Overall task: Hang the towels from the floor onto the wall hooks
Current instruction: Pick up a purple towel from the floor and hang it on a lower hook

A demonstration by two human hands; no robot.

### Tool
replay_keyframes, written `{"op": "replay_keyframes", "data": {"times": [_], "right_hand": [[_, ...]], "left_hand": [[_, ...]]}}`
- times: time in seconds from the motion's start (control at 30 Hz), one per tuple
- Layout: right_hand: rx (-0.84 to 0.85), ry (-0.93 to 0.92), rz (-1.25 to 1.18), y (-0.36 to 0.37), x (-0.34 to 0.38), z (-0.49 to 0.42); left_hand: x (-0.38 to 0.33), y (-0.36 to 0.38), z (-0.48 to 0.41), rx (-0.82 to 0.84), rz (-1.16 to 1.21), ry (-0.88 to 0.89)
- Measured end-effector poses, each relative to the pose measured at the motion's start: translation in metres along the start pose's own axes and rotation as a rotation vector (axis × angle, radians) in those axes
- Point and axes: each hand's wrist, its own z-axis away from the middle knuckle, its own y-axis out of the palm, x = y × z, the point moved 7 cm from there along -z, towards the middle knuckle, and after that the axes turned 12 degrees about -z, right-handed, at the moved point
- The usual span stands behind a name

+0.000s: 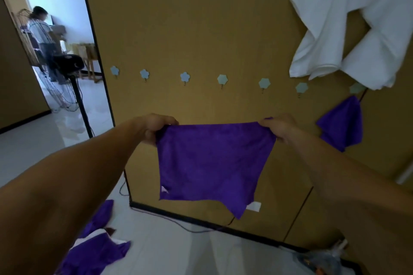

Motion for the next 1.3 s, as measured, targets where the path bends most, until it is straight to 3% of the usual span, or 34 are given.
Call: {"op": "replay_keyframes", "data": {"times": [0.1, 0.27, 0.47, 0.63, 0.9, 1.07, 1.23, 1.3], "right_hand": [[0.024, 0.073, 0.053, 0.001, 0.0, 0.009], [0.146, 0.244, -0.117, 0.007, -0.011, 0.019], [-0.051, 0.039, -0.072, -0.008, -0.006, 0.012], [-0.086, -0.032, -0.02, -0.016, 0.004, 0.003], [-0.148, -0.07, 0.027, -0.037, 0.015, 0.004], [-0.134, -0.092, 0.11, -0.044, 0.022, 0.007], [-0.142, -0.106, 0.147, -0.049, 0.025, 0.012], [-0.157, -0.085, 0.119, -0.053, 0.021, 0.014]], "left_hand": [[-0.021, -0.018, 0.006, -0.05, 0.076, 0.1], [-0.031, -0.046, 0.008, -0.322, 0.201, 0.2], [-0.028, -0.054, 0.006, -0.487, 0.127, 0.216], [-0.035, -0.055, 0.009, -0.549, 0.033, 0.201], [-0.042, -0.029, 0.018, -0.316, -0.155, 0.164], [-0.044, -0.021, 0.021, -0.263, -0.342, 0.149], [-0.042, 0.001, 0.022, 0.027, -0.532, 0.124], [-0.042, 0.004, 0.022, 0.065, -0.625, 0.11]]}}
